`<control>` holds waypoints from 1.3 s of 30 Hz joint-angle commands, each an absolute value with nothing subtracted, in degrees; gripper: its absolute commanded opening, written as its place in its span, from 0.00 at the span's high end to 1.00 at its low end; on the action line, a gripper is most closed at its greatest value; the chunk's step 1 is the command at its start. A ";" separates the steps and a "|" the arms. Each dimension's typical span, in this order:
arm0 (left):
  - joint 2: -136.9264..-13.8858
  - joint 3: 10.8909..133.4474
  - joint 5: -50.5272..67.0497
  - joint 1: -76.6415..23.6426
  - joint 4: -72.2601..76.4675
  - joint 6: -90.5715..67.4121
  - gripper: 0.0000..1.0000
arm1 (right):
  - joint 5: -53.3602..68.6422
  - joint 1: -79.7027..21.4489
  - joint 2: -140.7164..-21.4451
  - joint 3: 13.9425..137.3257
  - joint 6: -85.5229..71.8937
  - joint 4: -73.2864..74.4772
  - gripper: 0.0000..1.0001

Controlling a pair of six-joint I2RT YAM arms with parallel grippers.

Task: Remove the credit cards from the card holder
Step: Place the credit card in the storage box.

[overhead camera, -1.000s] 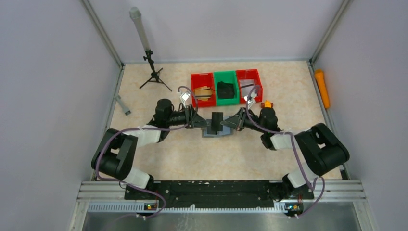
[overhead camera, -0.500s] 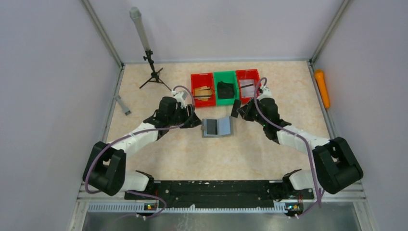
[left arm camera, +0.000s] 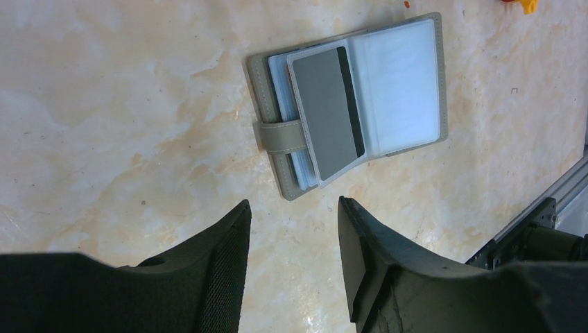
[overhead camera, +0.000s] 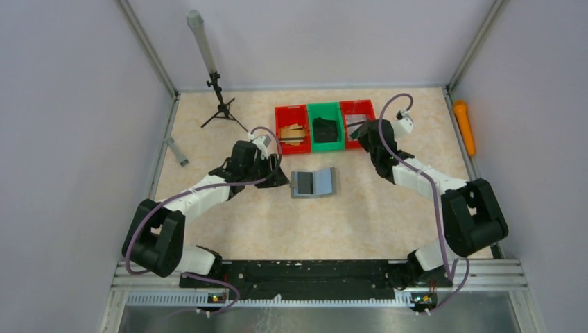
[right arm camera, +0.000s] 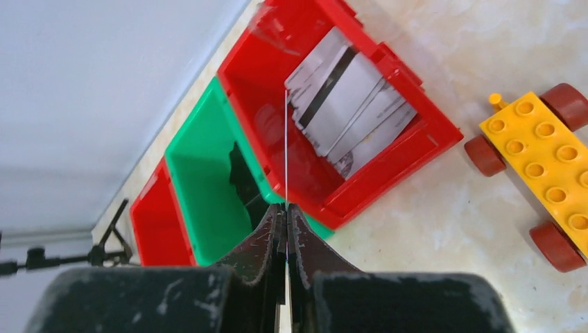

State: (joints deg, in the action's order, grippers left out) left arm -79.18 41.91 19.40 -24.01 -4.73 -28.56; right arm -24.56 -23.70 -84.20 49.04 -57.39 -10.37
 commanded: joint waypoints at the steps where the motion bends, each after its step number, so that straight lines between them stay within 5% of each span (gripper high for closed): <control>1: -78.24 43.95 19.24 -24.16 -4.04 -27.91 0.48 | -28.34 -22.35 -88.73 54.87 -65.09 -14.36 1.00; 8: -77.99 44.00 19.42 -24.15 -4.21 -28.04 0.48 | -18.55 -23.06 -93.53 57.48 -60.19 -25.15 1.00; 13: -78.02 44.05 19.90 -24.17 -4.26 -28.12 0.48 | 5.99 -23.72 -95.35 53.60 -38.86 -49.35 1.00; 15: -78.03 44.03 20.08 -24.17 -4.22 -28.21 0.48 | 9.67 -24.00 -95.80 55.27 -32.60 -47.03 1.00; 25: -77.91 43.87 19.64 -24.08 -4.22 -28.04 0.48 | 8.71 -27.05 -100.35 64.24 18.02 -29.74 1.00; 39: -77.93 44.03 19.96 -24.08 -4.48 -27.86 0.48 | -11.12 -31.90 -112.54 74.13 55.12 -26.78 1.00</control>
